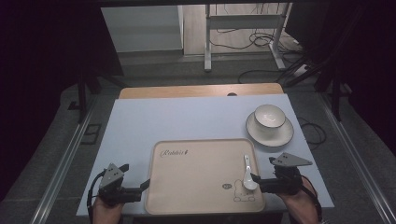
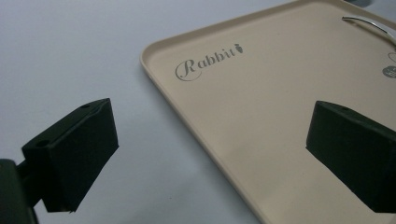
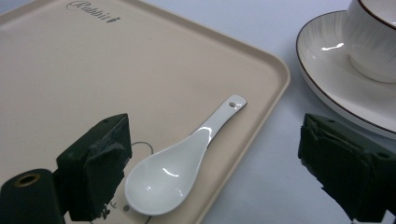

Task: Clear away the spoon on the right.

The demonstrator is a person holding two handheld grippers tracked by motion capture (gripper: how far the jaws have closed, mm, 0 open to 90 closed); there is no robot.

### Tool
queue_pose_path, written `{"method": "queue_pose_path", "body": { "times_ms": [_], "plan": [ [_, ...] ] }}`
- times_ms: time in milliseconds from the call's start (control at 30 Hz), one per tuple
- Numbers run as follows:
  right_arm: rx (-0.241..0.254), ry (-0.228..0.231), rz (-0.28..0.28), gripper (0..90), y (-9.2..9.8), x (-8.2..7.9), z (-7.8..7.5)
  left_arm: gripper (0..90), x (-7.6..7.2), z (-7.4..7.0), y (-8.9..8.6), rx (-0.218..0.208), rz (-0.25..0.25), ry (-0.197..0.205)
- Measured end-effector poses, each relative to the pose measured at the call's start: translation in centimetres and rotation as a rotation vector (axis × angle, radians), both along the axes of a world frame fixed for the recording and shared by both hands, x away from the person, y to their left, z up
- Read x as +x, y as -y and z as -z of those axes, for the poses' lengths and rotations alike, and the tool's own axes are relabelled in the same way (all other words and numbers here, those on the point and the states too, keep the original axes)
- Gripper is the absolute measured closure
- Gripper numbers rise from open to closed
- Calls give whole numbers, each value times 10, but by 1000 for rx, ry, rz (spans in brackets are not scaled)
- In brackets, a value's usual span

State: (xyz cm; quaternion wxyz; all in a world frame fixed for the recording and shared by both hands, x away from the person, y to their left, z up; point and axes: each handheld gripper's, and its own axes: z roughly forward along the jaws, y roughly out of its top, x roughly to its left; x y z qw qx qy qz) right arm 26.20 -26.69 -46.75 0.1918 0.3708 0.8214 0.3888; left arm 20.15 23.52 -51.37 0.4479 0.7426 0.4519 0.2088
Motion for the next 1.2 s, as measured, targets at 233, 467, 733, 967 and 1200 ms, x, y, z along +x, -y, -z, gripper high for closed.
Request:
{"method": "queue_pose_path", "body": {
  "times_ms": [233, 467, 733, 967, 1200],
  "plan": [
    [2, 6, 9, 67, 7, -6, -1, 17, 0, 0, 0, 4, -5, 1],
    [13, 11, 12, 40, 14, -13, -1, 14, 0, 0, 0, -3, -8, 2],
    [7, 24, 29, 27, 20, -18, -1, 14, 0, 1, 0, -5, -5, 2],
    [9, 32, 58, 24, 30, -21, 1, 12, 0, 0, 0, -2, 3, 9],
    [-7, 38, 84, 9, 37, -26, 5, 11, 0, 1, 0, 2, 0, 11]
  ]
}}
